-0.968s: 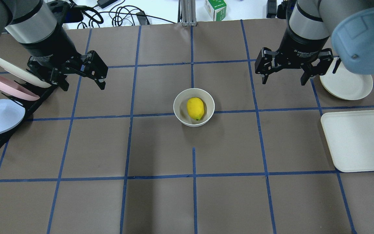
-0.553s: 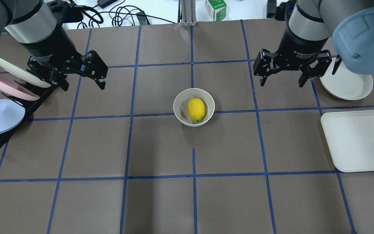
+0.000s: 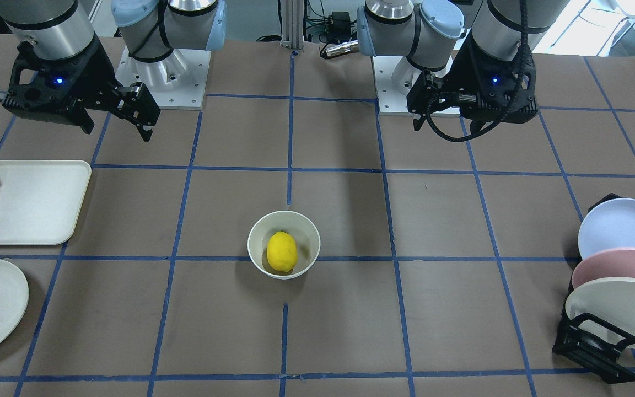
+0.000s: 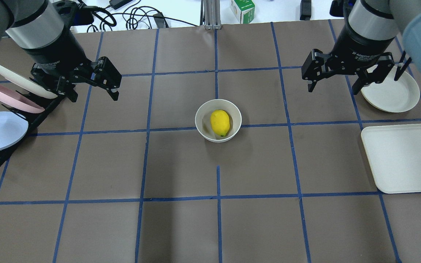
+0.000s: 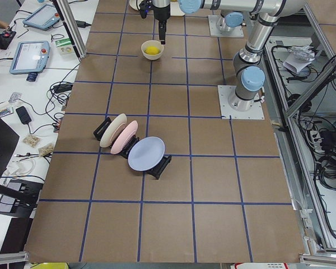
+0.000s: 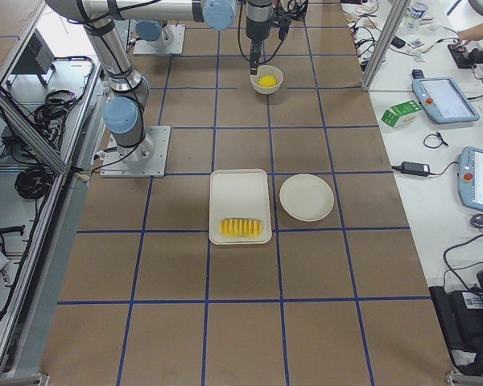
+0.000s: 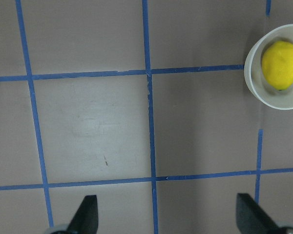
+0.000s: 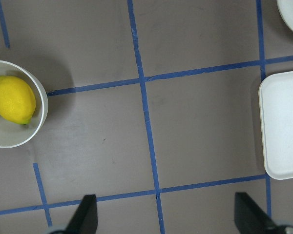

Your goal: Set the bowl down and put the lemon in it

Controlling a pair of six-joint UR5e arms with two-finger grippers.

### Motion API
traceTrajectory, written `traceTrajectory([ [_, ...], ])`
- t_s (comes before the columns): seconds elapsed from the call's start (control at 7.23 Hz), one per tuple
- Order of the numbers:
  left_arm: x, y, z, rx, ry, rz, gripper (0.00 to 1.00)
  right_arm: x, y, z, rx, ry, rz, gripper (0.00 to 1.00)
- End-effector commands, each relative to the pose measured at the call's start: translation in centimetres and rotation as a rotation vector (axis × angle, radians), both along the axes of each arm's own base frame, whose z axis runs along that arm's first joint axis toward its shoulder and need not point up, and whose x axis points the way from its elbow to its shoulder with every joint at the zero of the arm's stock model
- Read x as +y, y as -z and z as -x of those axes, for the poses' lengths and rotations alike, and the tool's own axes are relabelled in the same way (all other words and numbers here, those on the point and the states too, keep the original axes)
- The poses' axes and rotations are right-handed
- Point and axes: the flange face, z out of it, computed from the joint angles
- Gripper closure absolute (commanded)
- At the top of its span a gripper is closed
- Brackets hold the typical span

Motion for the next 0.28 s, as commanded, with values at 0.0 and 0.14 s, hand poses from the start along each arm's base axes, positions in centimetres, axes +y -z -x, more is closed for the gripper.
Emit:
traceTrajectory([
  [0.0, -0.03, 0.00, -0.15, -0.001, -0.001, 0.000, 0.00, 0.41, -0.16, -0.05, 0.002, 0.003, 0.003, 0.00],
  [0.14, -0.07, -0.07, -0.21, 0.000, -0.003, 0.002, 0.00, 0.41, -0.18, -0.16, -0.001, 0.003, 0.004, 0.00],
])
